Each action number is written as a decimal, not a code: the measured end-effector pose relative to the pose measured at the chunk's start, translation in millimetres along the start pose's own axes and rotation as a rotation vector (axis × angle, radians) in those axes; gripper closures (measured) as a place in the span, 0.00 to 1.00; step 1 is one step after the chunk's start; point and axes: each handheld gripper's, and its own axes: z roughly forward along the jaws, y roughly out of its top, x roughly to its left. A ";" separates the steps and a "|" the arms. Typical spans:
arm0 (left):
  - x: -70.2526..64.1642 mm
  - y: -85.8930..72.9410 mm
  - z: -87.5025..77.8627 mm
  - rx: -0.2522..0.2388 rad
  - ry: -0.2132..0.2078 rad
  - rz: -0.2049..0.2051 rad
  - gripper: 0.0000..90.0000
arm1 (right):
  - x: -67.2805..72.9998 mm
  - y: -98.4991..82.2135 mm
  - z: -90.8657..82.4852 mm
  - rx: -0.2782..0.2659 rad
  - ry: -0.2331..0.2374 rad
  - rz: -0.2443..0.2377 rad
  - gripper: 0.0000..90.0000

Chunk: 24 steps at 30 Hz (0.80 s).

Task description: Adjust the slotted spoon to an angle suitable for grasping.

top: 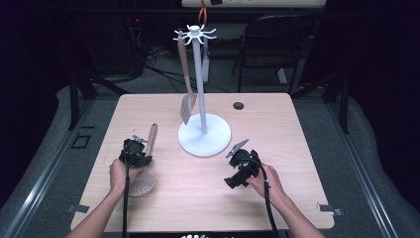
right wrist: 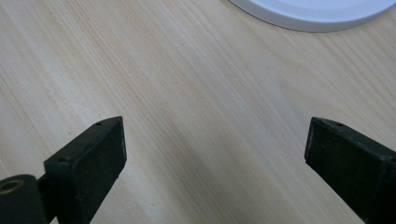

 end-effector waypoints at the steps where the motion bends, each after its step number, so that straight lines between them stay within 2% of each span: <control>1: 0.4 0.4 0.0 0.001 -0.001 -0.002 0.72 | 0.1 0.1 0.0 0.000 0.000 -0.001 0.06; 5: 3.7 -0.9 -0.8 -0.003 -0.021 -0.029 0.73 | 0.1 0.4 -0.3 0.005 -0.001 -0.006 0.06; 11: 9.8 -1.0 -4.2 0.029 -0.051 -0.040 0.74 | -0.3 -0.3 0.2 0.005 0.002 0.001 0.06; 17: 17.4 -9.2 -10.0 0.040 -0.077 -0.057 0.78 | 0.1 -0.2 0.4 0.003 -0.001 0.002 0.06; 20: 20.1 -11.4 -11.6 0.045 -0.080 -0.069 0.80 | 0.1 -0.2 0.6 0.004 -0.001 0.001 0.06; 24: 21.8 -13.7 -12.9 0.045 -0.077 -0.064 0.81 | 0.5 0.1 -0.1 0.009 -0.004 -0.007 0.06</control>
